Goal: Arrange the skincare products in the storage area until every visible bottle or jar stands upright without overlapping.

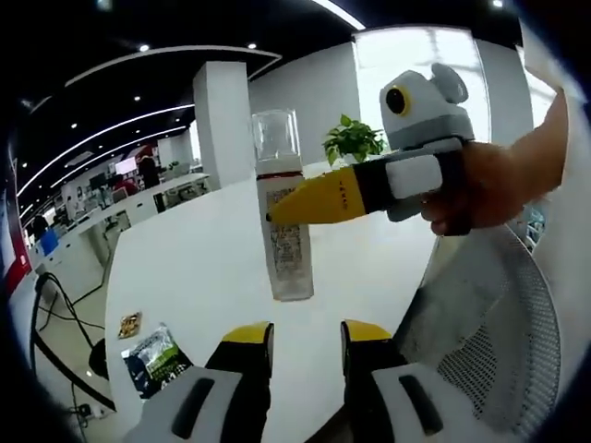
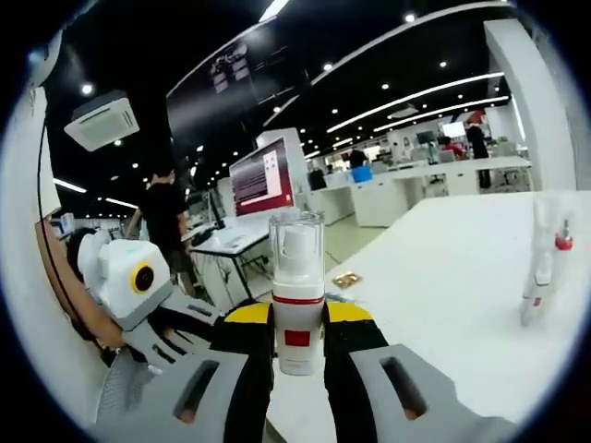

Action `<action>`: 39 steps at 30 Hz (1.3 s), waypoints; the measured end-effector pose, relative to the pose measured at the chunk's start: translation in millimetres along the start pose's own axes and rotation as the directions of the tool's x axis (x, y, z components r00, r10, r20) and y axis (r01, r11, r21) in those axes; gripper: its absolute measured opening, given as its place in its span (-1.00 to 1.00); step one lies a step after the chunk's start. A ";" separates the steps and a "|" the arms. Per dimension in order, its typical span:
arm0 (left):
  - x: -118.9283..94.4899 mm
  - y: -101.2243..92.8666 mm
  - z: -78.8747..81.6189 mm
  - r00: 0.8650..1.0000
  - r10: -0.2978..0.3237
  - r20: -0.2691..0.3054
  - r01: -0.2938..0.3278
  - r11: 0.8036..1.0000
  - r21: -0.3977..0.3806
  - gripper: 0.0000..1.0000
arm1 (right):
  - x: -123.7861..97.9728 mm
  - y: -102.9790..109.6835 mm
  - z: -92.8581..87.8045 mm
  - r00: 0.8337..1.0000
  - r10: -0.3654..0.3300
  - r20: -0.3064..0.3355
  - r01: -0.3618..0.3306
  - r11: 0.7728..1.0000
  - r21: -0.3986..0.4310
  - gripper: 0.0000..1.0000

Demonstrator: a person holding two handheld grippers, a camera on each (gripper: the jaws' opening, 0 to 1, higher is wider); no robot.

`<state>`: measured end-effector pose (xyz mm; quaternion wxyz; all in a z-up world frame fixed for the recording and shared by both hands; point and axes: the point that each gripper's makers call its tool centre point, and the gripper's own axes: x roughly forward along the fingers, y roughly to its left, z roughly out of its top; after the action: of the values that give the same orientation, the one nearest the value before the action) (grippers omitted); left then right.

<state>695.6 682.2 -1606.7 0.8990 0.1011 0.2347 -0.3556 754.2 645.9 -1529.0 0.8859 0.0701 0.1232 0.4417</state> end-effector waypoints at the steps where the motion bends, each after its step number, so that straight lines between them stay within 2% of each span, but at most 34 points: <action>1: 0.0 1.1 -1.0 1.000 0.004 -0.005 -0.004 1.000 -0.008 -0.42 | -0.8 -3.3 0.9 1.000 -0.008 0.001 0.008 1.000 -0.001 -0.66; 8: 1.2 0.1 -3.8 1.000 0.019 -0.020 -0.018 0.999 0.035 -0.45 | -22.1 -70.6 12.5 0.986 -0.167 0.007 0.168 0.985 -0.031 -0.66; 10: 1.9 1.6 -5.5 0.999 0.024 -0.028 -0.023 0.999 0.033 -0.45 | -30.0 -95.8 15.3 0.973 -0.229 0.008 0.229 0.972 -0.050 -0.66; 11: 2.2 2.5 -7.3 0.999 0.025 -0.036 -0.024 0.999 0.027 -0.46 | -31.2 -99.5 15.7 0.971 -0.237 0.008 0.237 0.970 -0.051 -0.66; 13: 2.9 3.5 -11.8 0.998 0.028 -0.058 -0.027 0.999 0.025 -0.46 | -38.1 -121.6 18.6 0.957 -0.290 0.017 0.291 0.956 -0.042 -0.66; 16: 3.7 2.8 -14.3 0.997 0.030 -0.070 -0.027 0.999 0.033 -0.46 | -44.5 -141.8 22.1 0.942 -0.336 0.026 0.336 0.941 -0.033 -0.66; 21: 3.6 4.1 -16.4 0.996 0.035 -0.084 -0.032 0.999 0.035 -0.47 | -57.3 -179.9 28.2 0.905 -0.423 0.037 0.424 0.905 -0.027 -0.66; 23: 4.1 5.0 -16.7 0.996 0.035 -0.085 -0.033 0.999 0.029 -0.47 | -60.6 -191.9 28.9 0.899 -0.436 0.040 0.437 0.899 -0.006 -0.66; 27: 5.0 7.1 -18.7 0.995 0.037 -0.092 -0.036 0.999 0.014 -0.47 | -67.9 -211.2 28.0 0.880 -0.474 0.035 0.475 0.880 -0.020 -0.66; 30: 5.9 6.4 -21.3 0.994 0.037 -0.105 -0.034 0.999 0.023 -0.48 | -75.3 -226.9 23.5 0.859 -0.510 0.027 0.511 0.859 -0.016 -0.66; 31: 6.2 6.0 -22.4 0.993 0.035 -0.110 -0.033 0.999 0.022 -0.49 | -76.1 -228.6 22.9 0.857 -0.514 0.027 0.514 0.857 -0.014 -0.66; 32: 6.3 6.2 -23.3 0.993 0.035 -0.115 -0.033 0.999 0.021 -0.49 | -79.7 -235.9 20.0 0.847 -0.531 0.024 0.531 0.847 -0.003 -0.66; 39: 7.7 6.9 -28.3 0.990 0.034 -0.134 -0.032 0.999 0.020 -0.49 | -89.4 -257.6 11.1 0.814 -0.580 0.016 0.580 0.814 0.010 -0.66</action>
<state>695.3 692.6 -1635.0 0.8861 0.1364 0.2898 -0.3351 902.7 419.7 -1564.4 0.9792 0.0354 0.1318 0.1499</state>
